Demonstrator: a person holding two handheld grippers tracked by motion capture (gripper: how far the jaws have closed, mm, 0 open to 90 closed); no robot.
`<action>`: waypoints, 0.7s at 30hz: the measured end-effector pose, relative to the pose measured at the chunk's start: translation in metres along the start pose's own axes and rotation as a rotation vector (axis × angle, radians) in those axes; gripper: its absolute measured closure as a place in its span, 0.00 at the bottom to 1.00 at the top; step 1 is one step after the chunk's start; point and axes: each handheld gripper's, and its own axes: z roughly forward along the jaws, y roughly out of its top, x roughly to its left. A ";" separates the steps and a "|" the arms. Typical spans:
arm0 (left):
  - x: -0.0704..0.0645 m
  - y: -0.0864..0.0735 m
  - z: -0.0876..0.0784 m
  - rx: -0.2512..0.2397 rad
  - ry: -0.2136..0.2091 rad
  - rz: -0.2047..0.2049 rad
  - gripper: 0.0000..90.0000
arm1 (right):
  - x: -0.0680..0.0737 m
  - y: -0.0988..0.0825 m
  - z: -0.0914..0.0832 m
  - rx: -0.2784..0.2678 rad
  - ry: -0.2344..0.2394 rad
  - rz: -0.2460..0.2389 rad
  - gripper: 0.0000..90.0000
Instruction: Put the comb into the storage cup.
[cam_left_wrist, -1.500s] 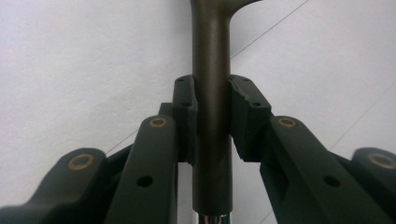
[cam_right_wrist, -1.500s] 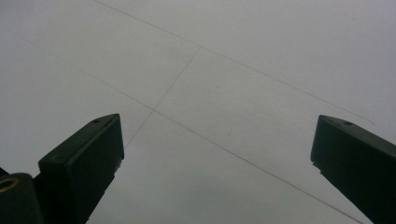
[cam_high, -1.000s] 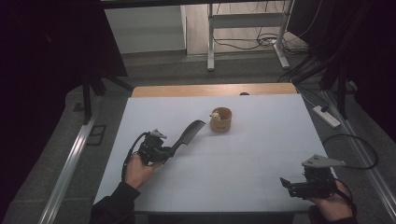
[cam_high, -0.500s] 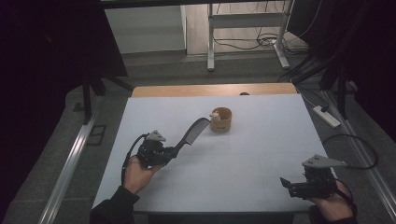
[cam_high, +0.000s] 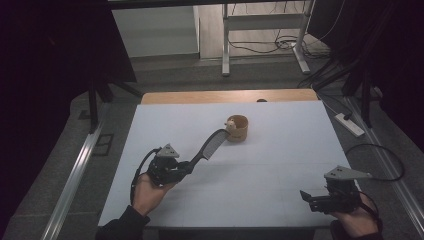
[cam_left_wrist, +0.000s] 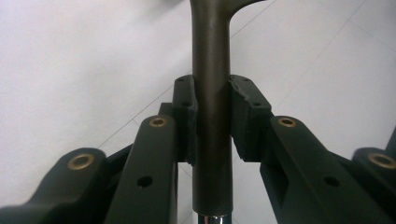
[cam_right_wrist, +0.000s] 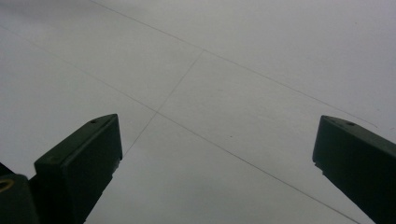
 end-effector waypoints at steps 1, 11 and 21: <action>-0.001 0.000 -0.001 -0.004 -0.005 0.001 0.80 | 0.000 0.000 0.000 0.000 0.001 0.003 0.01; -0.016 -0.005 -0.008 -0.035 -0.005 0.024 0.80 | -0.002 0.000 -0.001 -0.006 0.030 0.006 0.00; -0.023 -0.011 -0.014 -0.053 -0.022 0.032 0.80 | 0.000 0.001 -0.003 -0.038 0.043 -0.006 0.00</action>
